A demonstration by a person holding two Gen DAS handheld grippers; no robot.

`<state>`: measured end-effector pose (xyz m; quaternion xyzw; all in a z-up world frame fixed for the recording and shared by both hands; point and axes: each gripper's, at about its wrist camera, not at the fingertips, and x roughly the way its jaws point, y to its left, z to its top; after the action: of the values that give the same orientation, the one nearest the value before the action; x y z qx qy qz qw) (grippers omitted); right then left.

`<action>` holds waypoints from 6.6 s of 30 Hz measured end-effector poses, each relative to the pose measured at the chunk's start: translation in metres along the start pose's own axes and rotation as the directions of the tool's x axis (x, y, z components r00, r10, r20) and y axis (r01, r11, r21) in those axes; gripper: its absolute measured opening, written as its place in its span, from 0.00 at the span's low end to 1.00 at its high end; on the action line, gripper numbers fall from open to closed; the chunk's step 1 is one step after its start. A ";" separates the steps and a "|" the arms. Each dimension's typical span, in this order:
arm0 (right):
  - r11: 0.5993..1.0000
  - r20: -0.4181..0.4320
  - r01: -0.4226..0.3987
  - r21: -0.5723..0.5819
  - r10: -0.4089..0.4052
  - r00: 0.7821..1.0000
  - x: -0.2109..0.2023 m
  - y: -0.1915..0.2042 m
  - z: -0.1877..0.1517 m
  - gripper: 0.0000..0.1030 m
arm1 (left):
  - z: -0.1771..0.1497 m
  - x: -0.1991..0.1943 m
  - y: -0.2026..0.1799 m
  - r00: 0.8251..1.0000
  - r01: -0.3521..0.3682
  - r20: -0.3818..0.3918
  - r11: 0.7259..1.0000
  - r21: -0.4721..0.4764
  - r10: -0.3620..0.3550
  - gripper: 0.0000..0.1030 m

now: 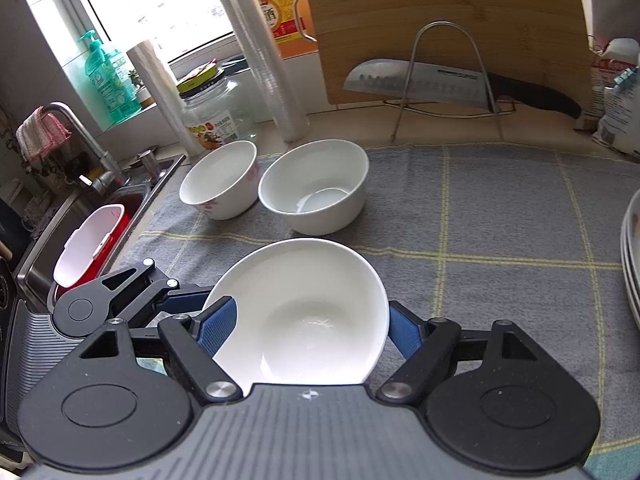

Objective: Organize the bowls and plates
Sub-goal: 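Lift the white bowl with the right tool and carry it toward the plate stack, then lower the white bowl onto the towel beside the plates and open the right tool, then move the right tool to the pink-flowered bowl and grasp its rim, then lift the pink-flowered bowl with the right tool and carry it over the white bowl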

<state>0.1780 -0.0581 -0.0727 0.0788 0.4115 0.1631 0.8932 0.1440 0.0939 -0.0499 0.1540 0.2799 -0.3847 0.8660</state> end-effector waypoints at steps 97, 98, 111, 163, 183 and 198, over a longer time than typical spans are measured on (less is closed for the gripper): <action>0.908 0.051 0.138 -0.396 -0.128 0.990 0.080 0.021 0.091 1.00 | -0.005 0.042 0.079 0.966 -0.258 -0.025 0.946 -0.195 0.258 0.99; 0.910 0.041 0.128 -0.393 -0.122 0.992 0.083 0.018 0.093 1.00 | -0.005 0.044 0.080 0.966 -0.255 -0.025 0.947 -0.196 0.256 0.99; 0.935 -0.056 0.037 -0.352 -0.061 0.997 0.116 0.001 0.115 1.00 | 0.000 0.059 0.089 0.964 -0.264 -0.016 0.939 -0.219 0.267 0.89; 0.930 -0.134 -0.032 -0.367 -0.019 0.991 0.140 0.004 0.125 0.67 | 0.002 0.063 0.094 0.965 -0.254 0.022 0.949 -0.186 0.262 0.81; 0.960 -0.119 -0.030 -0.277 -0.003 0.993 0.080 0.014 0.110 0.67 | 0.015 0.023 0.058 0.977 -0.211 0.000 0.970 -0.121 0.213 0.81; 0.980 -0.058 0.010 -0.200 -0.022 0.998 0.017 0.018 0.059 0.68 | 0.013 -0.011 0.004 0.990 -0.137 -0.011 0.990 -0.033 0.137 0.81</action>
<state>0.2289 -0.0356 -0.0417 -0.0196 0.4202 0.1986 0.8852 0.1459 0.0972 -0.0329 0.1599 0.2790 -0.3187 0.8916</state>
